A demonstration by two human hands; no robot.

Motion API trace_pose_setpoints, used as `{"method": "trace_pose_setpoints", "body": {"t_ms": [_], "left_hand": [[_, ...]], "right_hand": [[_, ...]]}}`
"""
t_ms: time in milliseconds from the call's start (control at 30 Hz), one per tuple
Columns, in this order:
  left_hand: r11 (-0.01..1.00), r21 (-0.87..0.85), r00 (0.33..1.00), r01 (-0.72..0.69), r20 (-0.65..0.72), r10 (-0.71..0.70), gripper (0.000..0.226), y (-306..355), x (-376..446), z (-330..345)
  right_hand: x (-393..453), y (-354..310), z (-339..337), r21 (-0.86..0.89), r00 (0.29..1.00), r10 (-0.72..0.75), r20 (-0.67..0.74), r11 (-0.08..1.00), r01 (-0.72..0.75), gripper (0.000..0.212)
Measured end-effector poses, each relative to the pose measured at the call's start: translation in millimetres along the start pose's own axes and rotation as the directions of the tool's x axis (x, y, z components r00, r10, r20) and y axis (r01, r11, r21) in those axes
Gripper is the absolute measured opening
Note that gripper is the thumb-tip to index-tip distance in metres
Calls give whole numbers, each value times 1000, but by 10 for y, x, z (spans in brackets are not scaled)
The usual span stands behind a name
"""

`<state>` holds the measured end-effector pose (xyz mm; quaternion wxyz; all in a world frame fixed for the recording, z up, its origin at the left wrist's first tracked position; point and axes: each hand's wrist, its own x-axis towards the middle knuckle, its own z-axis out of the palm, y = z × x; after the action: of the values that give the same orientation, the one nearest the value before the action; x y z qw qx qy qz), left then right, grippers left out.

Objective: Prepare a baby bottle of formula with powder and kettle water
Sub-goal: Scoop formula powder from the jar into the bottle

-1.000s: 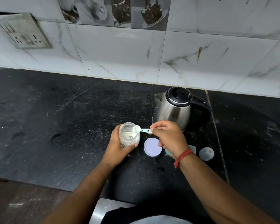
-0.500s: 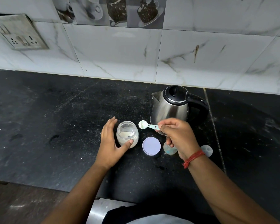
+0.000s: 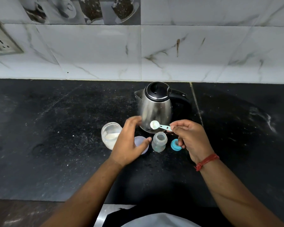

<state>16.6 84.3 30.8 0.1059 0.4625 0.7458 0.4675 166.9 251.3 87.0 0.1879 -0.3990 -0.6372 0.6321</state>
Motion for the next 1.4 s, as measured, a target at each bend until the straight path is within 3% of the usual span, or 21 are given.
{"method": "trace_pose_setpoints", "body": {"t_ms": [300, 533, 767, 967, 1233, 1300, 1400], "left_hand": [[989, 32, 969, 142, 201, -146, 74, -59, 39, 509], [981, 64, 941, 186, 274, -196, 56, -114, 61, 672], [978, 43, 961, 204, 179, -209, 49, -9, 51, 666], [989, 9, 984, 148, 95, -148, 56, 72, 24, 540], [988, -34, 988, 151, 47, -149, 58, 116, -30, 383], [989, -32, 989, 143, 41, -142, 57, 128, -38, 343], [989, -37, 989, 142, 33, -141, 56, 154, -38, 288]], "right_hand": [[-42, 105, -366, 39, 998, 41, -56, 998, -39, 9], [-60, 124, -462, 25, 997, 41, -61, 999, -40, 7], [-88, 75, -457, 39, 999, 27, -40, 999, -26, 9], [-112, 2, -379, 63, 1000, -1, -27, 998, 3, 10], [-176, -43, -169, -278, 947, -316, -55, 916, 289, 14], [-185, -44, -111, -406, 895, -445, -18, 821, 400, 13], [-225, -76, -54, -581, 775, -622, 112, 591, 559, 13]]}}
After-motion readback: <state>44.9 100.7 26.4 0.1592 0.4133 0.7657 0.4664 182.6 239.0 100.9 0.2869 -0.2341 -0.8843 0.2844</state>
